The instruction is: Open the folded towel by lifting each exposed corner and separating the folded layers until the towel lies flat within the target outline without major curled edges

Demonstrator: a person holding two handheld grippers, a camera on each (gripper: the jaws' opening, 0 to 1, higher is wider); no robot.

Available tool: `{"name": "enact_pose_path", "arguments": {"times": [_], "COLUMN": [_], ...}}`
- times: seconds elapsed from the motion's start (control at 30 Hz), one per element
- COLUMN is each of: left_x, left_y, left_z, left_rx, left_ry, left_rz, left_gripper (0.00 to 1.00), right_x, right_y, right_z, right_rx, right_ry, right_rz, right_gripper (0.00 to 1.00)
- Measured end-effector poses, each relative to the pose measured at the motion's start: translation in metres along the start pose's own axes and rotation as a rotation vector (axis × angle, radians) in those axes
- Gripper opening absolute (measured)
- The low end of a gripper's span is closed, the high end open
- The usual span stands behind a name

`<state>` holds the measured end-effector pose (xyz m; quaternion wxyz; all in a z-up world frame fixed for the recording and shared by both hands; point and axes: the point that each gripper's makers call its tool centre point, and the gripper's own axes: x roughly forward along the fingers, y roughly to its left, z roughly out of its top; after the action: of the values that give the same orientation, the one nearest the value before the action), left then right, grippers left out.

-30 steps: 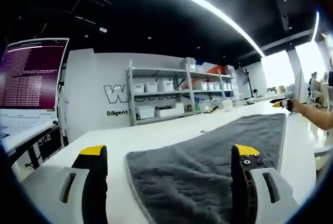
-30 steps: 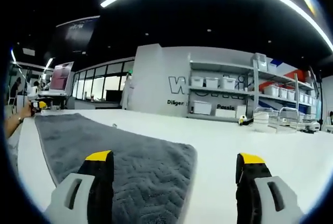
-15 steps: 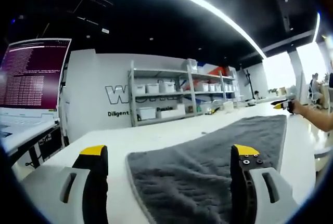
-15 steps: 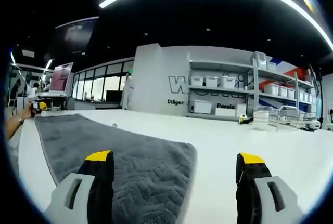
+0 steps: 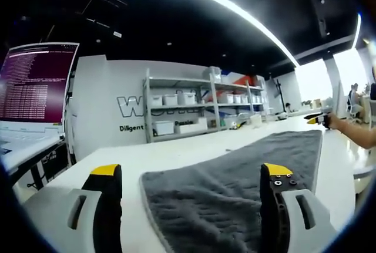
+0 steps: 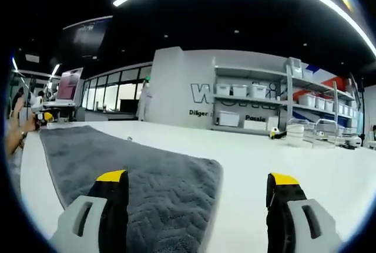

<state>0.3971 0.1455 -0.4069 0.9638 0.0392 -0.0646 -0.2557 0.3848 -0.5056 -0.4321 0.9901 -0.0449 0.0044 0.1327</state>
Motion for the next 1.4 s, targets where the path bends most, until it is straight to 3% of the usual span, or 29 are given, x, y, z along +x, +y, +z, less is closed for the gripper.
{"name": "enact_pose_path", "arguments": {"times": [1.17, 1.27, 1.4], "left_x": [0.001, 0.002, 0.002], "left_y": [-0.003, 0.0, 0.002], "left_z": [-0.007, -0.002, 0.008], "left_rx": [-0.017, -0.05, -0.182], "left_ry": [0.031, -0.003, -0.073], "left_rz": [-0.014, -0.008, -0.006], "left_gripper": [0.94, 0.93, 0.93], "right_x": [0.001, 0.001, 0.004], "right_y": [0.0, 0.001, -0.001], "right_z": [-0.004, -0.005, -0.014], "right_rx": [0.004, 0.007, 0.027], "right_ry": [0.016, 0.019, 0.056], "right_rz": [0.013, 0.016, 0.008], "right_gripper": [0.99, 0.99, 0.99]}}
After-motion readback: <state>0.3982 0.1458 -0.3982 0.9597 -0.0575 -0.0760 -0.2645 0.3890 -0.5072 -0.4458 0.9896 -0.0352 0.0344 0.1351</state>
